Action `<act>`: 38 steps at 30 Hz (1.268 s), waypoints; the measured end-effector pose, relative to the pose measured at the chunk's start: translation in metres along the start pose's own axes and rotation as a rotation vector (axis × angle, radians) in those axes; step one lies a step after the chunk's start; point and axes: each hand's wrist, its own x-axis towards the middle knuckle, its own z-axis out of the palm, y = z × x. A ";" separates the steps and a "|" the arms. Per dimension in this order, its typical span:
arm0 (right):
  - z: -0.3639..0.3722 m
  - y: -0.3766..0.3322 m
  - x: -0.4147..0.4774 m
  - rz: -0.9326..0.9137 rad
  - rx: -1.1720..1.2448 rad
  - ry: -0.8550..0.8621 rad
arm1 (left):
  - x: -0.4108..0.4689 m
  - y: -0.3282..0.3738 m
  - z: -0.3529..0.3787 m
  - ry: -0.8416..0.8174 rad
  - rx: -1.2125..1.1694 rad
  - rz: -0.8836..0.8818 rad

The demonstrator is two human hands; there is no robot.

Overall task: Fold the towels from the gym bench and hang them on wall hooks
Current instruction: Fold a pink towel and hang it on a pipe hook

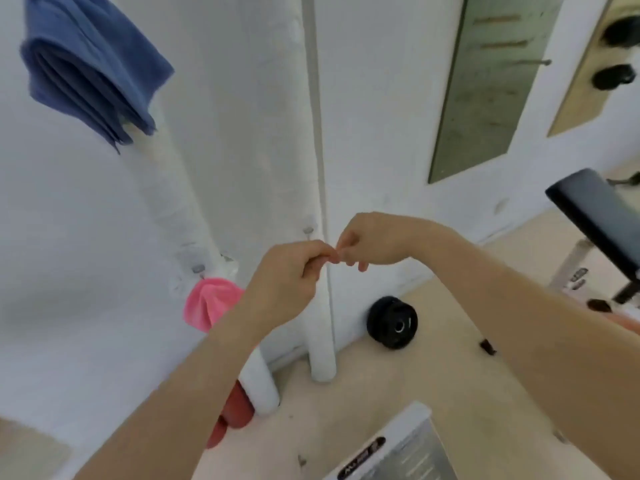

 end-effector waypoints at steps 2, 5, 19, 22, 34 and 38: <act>0.055 0.030 -0.017 0.102 0.049 0.017 | -0.028 -0.002 0.046 -0.137 -0.065 -0.077; 0.135 0.057 -0.053 0.239 0.119 0.003 | -0.074 -0.004 0.100 -0.308 -0.121 -0.166; 0.404 0.052 -0.304 1.024 0.382 0.012 | -0.311 0.038 0.213 -0.955 -0.343 -0.119; 0.447 0.046 -0.379 1.189 0.410 0.050 | -0.348 0.067 0.228 -1.042 -0.351 -0.077; 0.555 0.066 -0.608 1.433 0.464 0.186 | -0.486 0.206 0.317 -1.203 -0.251 -0.009; 0.569 0.087 -0.628 1.412 0.445 0.324 | -0.508 0.261 0.351 -1.219 -0.251 0.035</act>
